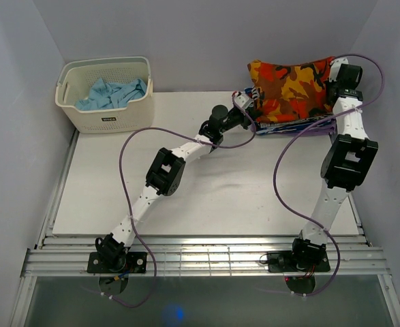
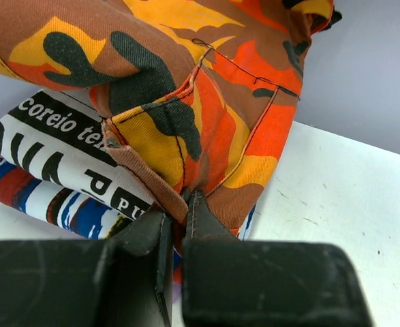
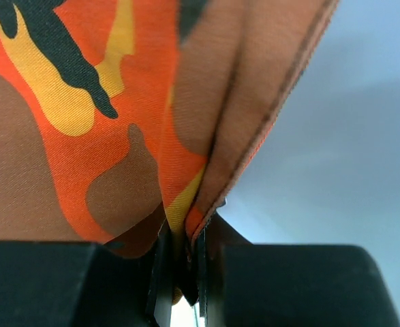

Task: Fold and stack the trousers
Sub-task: Neatly place the folded trousers to the corner

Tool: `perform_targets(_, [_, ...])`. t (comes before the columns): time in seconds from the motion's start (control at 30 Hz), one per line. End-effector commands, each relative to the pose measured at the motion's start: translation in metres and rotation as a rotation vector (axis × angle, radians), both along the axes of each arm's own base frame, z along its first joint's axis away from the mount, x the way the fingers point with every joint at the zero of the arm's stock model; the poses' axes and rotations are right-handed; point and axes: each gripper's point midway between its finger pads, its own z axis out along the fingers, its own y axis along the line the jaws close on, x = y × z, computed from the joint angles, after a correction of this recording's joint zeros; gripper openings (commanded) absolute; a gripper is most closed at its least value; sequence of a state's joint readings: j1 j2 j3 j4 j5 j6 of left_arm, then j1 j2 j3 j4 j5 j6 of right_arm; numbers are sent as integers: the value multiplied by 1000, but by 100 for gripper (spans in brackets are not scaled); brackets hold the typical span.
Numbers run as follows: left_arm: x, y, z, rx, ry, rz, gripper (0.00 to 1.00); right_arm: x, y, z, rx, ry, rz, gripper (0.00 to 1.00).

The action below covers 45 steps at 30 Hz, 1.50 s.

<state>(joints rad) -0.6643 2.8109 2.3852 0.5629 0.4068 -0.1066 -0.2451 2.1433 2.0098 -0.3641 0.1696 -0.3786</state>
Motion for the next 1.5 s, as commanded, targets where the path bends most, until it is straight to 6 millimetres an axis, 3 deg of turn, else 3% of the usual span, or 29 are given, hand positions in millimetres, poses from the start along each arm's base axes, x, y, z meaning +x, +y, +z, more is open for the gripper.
perform_targets(0.0, [32, 32, 53, -80, -136, 137, 19, 1, -61, 40, -178, -127, -183, 8])
perform_targets(0.07, [33, 38, 57, -77, -122, 146, 34, 6, -65, 34, -190, -122, -185, 21])
perform_targets(0.1, [32, 40, 48, -57, -105, 148, 42, 10, -63, 26, -179, -112, -166, 36])
perform_targets(0.13, [28, 44, 51, -36, -93, 145, 61, 18, -62, 31, -163, -129, -159, 55])
perform_targets(0.17, [24, 51, 78, -43, -106, 160, 77, 17, -58, 27, -135, -108, -154, 62])
perform_targets(0.2, [19, 60, 89, -30, -70, 158, 92, 22, -53, 36, -125, -124, -148, 78])
perform_targets(0.23, [19, 72, 74, 0, -6, 164, 98, 21, -51, 43, -125, -141, -147, 82])
perform_targets(0.27, [13, 90, 89, 7, 16, 171, 98, 16, -49, 44, -120, -141, -148, 87])
perform_targets(0.3, [4, 103, 126, -19, -1, 172, 98, 14, -47, 57, -121, -176, -146, 98])
perform_targets(0.33, [2, 118, 108, 20, 66, 187, 98, 12, -44, 53, -113, -170, -137, 93])
perform_targets(0.37, [-8, 134, 139, 10, 62, 195, 98, 10, -39, 58, -98, -179, -121, 90])
perform_targets(0.4, [-23, 150, 151, 7, 83, 200, 98, 8, -31, 62, -70, -181, -101, 90])
perform_targets(0.43, [-25, 152, 127, 37, 140, 200, 98, 8, -31, 62, -69, -180, -101, 90])
perform_targets(0.5, [-47, 173, 148, 59, 193, 225, 98, 0, -13, 61, -12, -154, -41, 90])
perform_targets(0.57, [-59, 188, 142, 97, 295, 269, 98, -12, 9, 70, 15, -133, 8, 90])
perform_targets(0.63, [-78, 211, 118, 220, 467, 323, 98, -22, 32, 70, 63, -118, 87, 90])
perform_targets(0.67, [-80, 221, 122, 254, 479, 338, 98, -32, 51, 88, 90, -135, 155, 90])
perform_targets(0.73, [-99, 246, 117, 315, 544, 359, 98, -45, 68, 100, 115, -138, 210, 90])
perform_targets(0.77, [-108, 256, 118, 311, 545, 348, 98, -55, 77, 122, 118, -168, 240, 90])
perform_targets(0.8, [-113, 283, 96, 314, 602, 364, 98, -65, 91, 127, 156, -157, 293, 90])
perform_targets(0.83, [-130, 290, 113, 282, 599, 297, 98, -71, 98, 133, 184, -163, 311, 90])
perform_targets(0.87, [-136, 300, 108, 281, 629, 281, 98, -83, 105, 147, 194, -181, 335, 90])
perform_targets(0.97, [-142, 354, 87, 318, 769, 319, 98, -113, 137, 143, 279, -112, 467, 90])
perform_targets(1.07, [-156, 385, 65, 349, 873, 356, 98, -148, 158, 115, 326, 27, 571, 90])
perform_targets(1.2, [-184, 425, 47, 390, 858, 449, 98, -197, 182, 49, 442, 246, 658, 90])
perform_targets(1.23, [-197, 431, 26, 441, 871, 451, 98, -216, 185, 16, 474, 340, 655, 90])
perform_targets(1.3, [-208, 444, 19, 472, 855, 512, 98, -238, 186, -6, 449, 392, 672, 90])
perform_targets(1.33, [-222, 446, 0, 496, 890, 513, 98, -257, 188, -34, 471, 460, 661, 90])
perform_targets(1.47, [-239, 455, -14, 526, 874, 547, 98, -286, 187, -52, 404, 461, 660, 90])
